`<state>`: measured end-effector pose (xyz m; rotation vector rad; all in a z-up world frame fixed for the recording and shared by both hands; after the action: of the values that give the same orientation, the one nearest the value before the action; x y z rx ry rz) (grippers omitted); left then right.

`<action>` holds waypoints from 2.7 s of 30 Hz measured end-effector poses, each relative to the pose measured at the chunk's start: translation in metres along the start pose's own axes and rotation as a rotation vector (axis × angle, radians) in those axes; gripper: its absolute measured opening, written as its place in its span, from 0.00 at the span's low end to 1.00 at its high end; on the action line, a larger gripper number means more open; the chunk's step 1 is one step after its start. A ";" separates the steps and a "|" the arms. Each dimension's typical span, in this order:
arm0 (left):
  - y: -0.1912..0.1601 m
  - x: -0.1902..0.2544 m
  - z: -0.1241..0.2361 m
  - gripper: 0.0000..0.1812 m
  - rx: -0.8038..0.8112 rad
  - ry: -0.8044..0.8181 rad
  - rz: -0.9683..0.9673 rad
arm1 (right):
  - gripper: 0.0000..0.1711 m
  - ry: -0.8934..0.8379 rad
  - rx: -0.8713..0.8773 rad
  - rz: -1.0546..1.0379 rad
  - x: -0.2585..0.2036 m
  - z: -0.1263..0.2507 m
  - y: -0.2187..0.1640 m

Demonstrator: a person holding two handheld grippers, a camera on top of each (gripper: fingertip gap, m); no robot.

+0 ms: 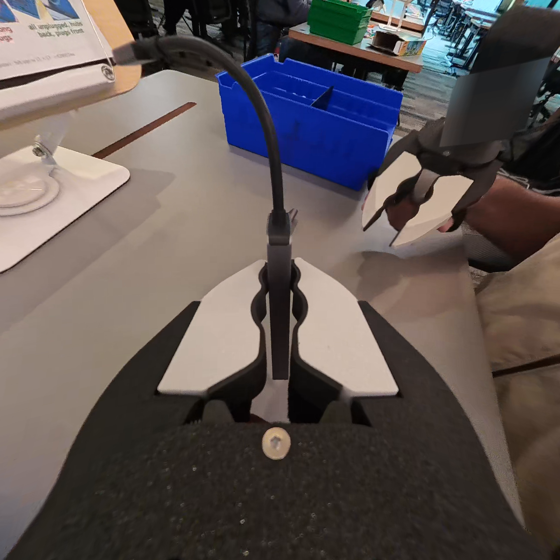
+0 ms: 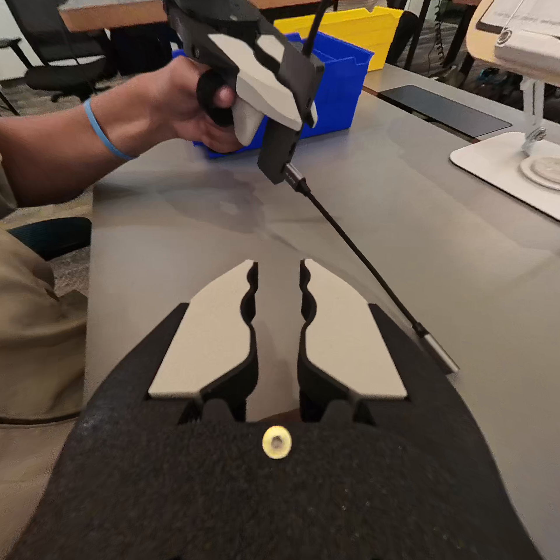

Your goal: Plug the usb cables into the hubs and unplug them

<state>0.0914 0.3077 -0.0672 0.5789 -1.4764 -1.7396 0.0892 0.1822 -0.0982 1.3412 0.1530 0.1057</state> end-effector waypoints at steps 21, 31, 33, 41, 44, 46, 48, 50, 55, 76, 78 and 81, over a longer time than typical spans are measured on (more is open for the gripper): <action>0.001 0.007 -0.013 0.06 0.081 -0.127 0.049 | 0.19 0.043 -0.088 0.084 0.030 -0.067 0.004; 0.015 0.013 -0.019 0.09 0.135 -0.152 0.052 | 0.05 0.195 -0.108 -0.038 0.014 -0.094 0.003; 0.017 0.009 -0.018 0.15 0.143 -0.086 -0.025 | 0.05 0.187 -0.106 -0.113 0.013 -0.090 0.003; 0.026 0.000 -0.003 0.28 0.145 0.189 -0.316 | 0.05 0.140 0.042 -0.571 0.030 -0.063 0.024; 0.021 -0.004 -0.004 0.28 0.083 0.308 -0.483 | 0.05 0.104 0.127 -0.783 0.034 -0.057 0.029; 0.017 -0.002 -0.010 0.28 0.060 0.324 -0.545 | 0.05 0.090 0.160 -0.875 0.031 -0.057 0.029; 0.012 0.000 -0.018 0.29 0.036 0.293 -0.557 | 0.04 0.095 0.181 -0.929 0.025 -0.059 0.028; 0.009 0.002 -0.022 0.31 0.024 0.260 -0.558 | 0.04 0.106 0.216 -1.001 0.021 -0.060 0.029; 0.003 0.004 -0.028 0.31 0.019 0.190 -0.526 | 0.04 0.155 0.250 -1.081 0.011 -0.062 0.033; -0.018 -0.012 -0.028 0.20 0.000 0.157 -0.312 | 0.26 -0.273 -0.135 -0.157 0.032 -0.051 0.012; -0.020 -0.009 -0.032 0.20 -0.003 0.143 -0.314 | 0.25 -0.289 -0.169 -0.106 0.029 -0.060 0.012; -0.023 -0.002 -0.037 0.20 -0.018 0.130 -0.347 | 0.19 -0.305 -0.173 -0.076 0.031 -0.071 0.012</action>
<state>0.1145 0.2869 -0.0976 0.9666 -1.3262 -1.9316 0.1079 0.2586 -0.1035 1.1621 -0.0625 -0.1469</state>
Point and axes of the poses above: each gripper's, where its closed fingertips meet, z back along the fingers, y out of its top, x = y × z across the jaws, the point moved 1 cm from there along z, back along the fingers, and after that the axes turned 8 degrees about x, right-handed, at the moved point
